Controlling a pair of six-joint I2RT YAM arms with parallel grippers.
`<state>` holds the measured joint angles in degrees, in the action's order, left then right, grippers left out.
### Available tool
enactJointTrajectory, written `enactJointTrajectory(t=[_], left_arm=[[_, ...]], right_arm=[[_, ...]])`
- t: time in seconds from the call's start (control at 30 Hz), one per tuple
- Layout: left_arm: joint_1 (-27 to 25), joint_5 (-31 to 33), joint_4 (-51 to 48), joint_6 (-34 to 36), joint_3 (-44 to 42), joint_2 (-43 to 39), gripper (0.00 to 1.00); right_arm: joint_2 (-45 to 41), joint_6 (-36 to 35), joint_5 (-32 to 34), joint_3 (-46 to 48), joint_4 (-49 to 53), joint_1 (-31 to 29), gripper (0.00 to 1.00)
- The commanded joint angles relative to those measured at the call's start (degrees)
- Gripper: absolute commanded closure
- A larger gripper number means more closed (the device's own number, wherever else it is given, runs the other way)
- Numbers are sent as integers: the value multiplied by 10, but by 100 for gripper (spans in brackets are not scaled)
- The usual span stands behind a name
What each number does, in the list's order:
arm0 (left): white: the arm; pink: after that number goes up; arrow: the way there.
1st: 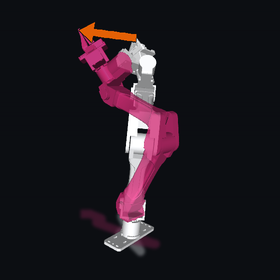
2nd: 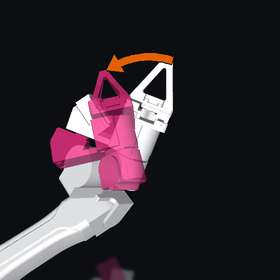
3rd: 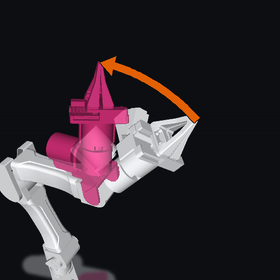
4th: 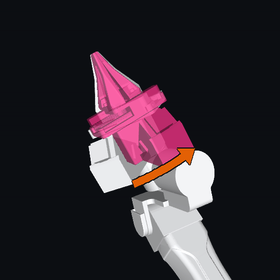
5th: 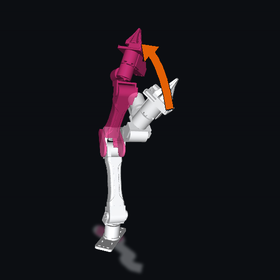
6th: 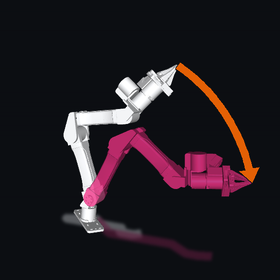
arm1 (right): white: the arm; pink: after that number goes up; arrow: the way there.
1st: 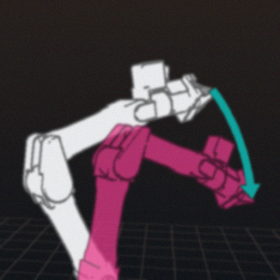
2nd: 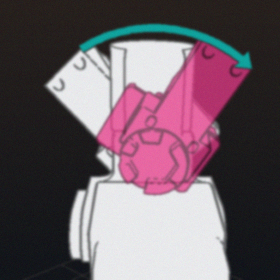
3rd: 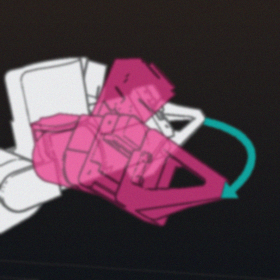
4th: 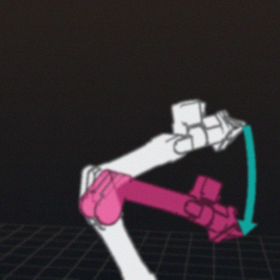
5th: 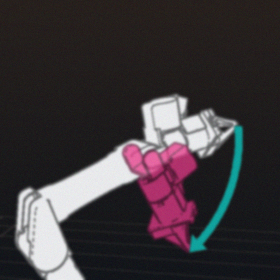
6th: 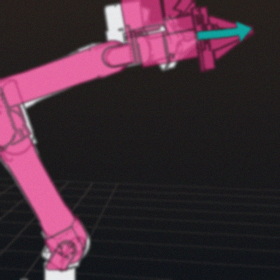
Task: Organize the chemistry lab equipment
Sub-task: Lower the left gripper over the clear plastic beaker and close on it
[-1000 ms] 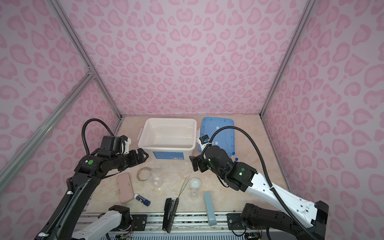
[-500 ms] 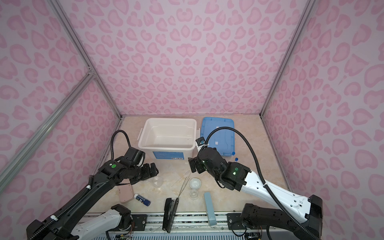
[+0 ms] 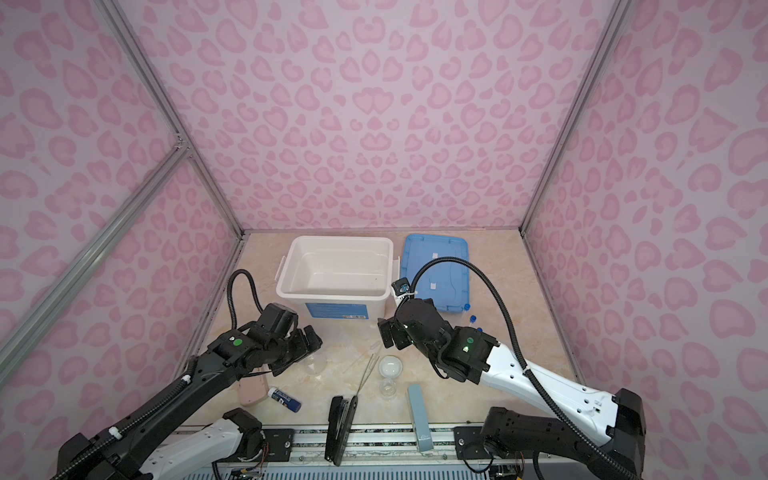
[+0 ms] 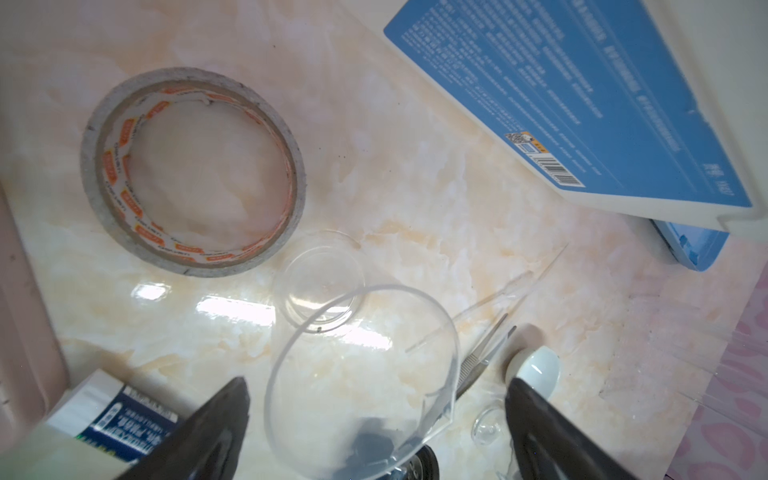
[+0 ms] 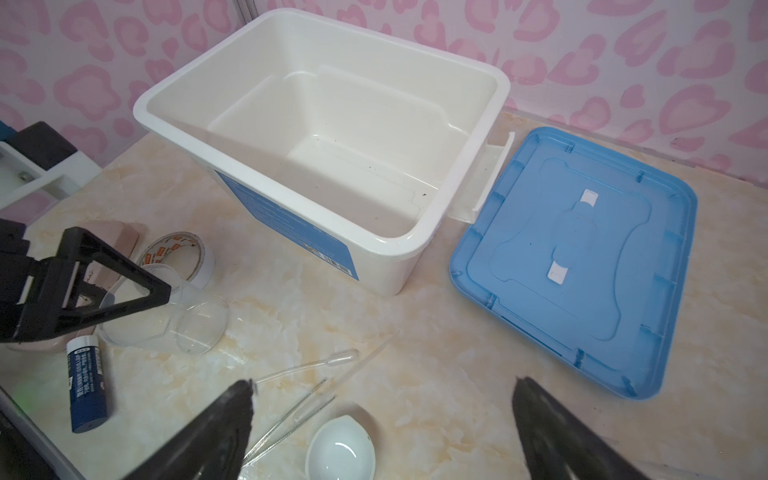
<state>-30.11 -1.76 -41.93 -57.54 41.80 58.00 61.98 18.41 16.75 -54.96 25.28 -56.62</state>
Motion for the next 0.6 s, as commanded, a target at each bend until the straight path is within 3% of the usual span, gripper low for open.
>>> enactJointTrajectory(t=[0.0,0.3,0.57], left_arm=[[0,-11,41,-20,0,24,3],[0,5,57,22,32,80,3],[-4,-2,70,101,63,142,3]], right_arm=[[1,2,9,5,-12,-1,2],[-8,-5,23,16,-7,-1,2],[-8,-8,28,20,-6,0,2]])
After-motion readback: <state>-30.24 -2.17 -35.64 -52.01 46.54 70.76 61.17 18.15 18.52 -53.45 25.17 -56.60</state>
